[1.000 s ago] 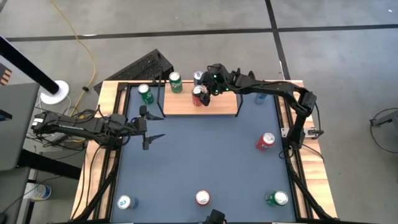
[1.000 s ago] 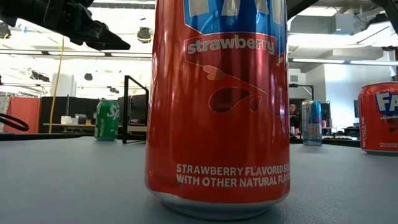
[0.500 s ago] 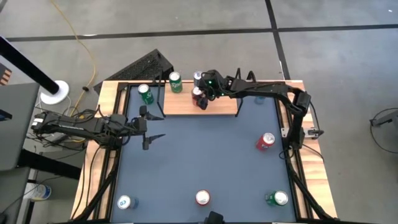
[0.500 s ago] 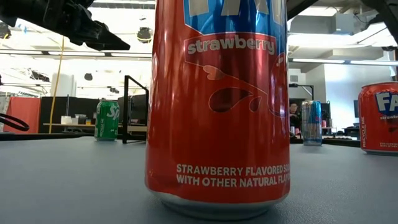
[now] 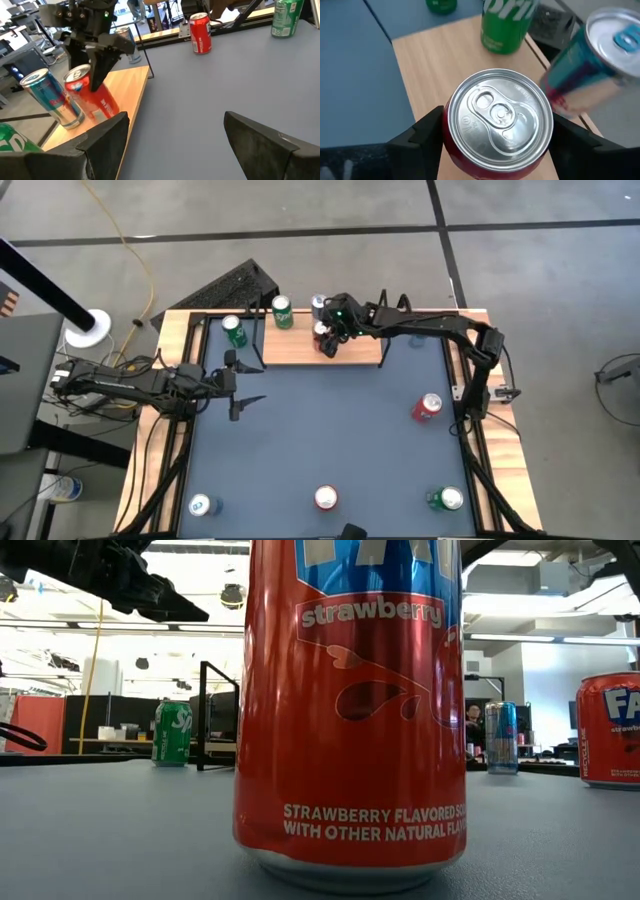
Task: Place canned beverage on shelf
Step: Put the top left orange soda can on the shelf
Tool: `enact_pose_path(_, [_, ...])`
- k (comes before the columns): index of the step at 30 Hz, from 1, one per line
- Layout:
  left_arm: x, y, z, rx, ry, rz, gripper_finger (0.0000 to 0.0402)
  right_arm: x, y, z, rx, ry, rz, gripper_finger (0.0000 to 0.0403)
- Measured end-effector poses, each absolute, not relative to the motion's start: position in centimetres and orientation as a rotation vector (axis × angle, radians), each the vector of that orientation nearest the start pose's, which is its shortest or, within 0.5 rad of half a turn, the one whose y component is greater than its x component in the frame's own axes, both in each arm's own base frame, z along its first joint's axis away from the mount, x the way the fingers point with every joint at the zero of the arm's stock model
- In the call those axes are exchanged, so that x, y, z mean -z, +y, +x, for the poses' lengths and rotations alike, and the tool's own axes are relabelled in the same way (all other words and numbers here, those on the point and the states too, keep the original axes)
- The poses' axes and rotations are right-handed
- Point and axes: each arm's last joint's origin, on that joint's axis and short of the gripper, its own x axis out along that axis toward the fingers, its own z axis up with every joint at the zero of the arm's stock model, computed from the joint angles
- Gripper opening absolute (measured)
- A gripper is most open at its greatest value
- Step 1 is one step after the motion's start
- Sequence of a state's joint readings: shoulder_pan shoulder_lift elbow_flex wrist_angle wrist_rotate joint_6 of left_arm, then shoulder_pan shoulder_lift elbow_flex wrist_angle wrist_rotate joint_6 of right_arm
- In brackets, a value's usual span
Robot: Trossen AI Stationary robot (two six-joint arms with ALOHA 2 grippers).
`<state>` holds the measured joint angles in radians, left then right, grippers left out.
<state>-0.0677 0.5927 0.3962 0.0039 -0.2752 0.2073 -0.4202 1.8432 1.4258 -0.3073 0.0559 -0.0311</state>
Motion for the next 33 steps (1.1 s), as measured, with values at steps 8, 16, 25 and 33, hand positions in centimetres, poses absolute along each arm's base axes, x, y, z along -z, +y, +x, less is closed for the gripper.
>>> enact_pose_path(8, [-24.1,-0.2,14.6,-0.186,0.239,0.228,0.0316,-28.4,-15.8,34.3,0.553,0.765,0.059,0.0275])
enact_pose_path(16, [-24.1,-0.2,14.7,-0.186,0.238,0.229,0.0316,-29.0,-17.4,30.0,0.76,0.631,0.132,0.0275])
enact_pose_path(25, [-24.3,-0.2,14.7,-0.188,0.219,0.23,0.0316,-26.6,-19.4,30.1,0.963,0.657,0.183,0.0275])
enact_pose_path(33, [-24.2,-0.2,14.7,-0.187,0.225,0.23,0.0316,-25.5,-19.9,30.5,0.992,0.661,0.209,0.0275])
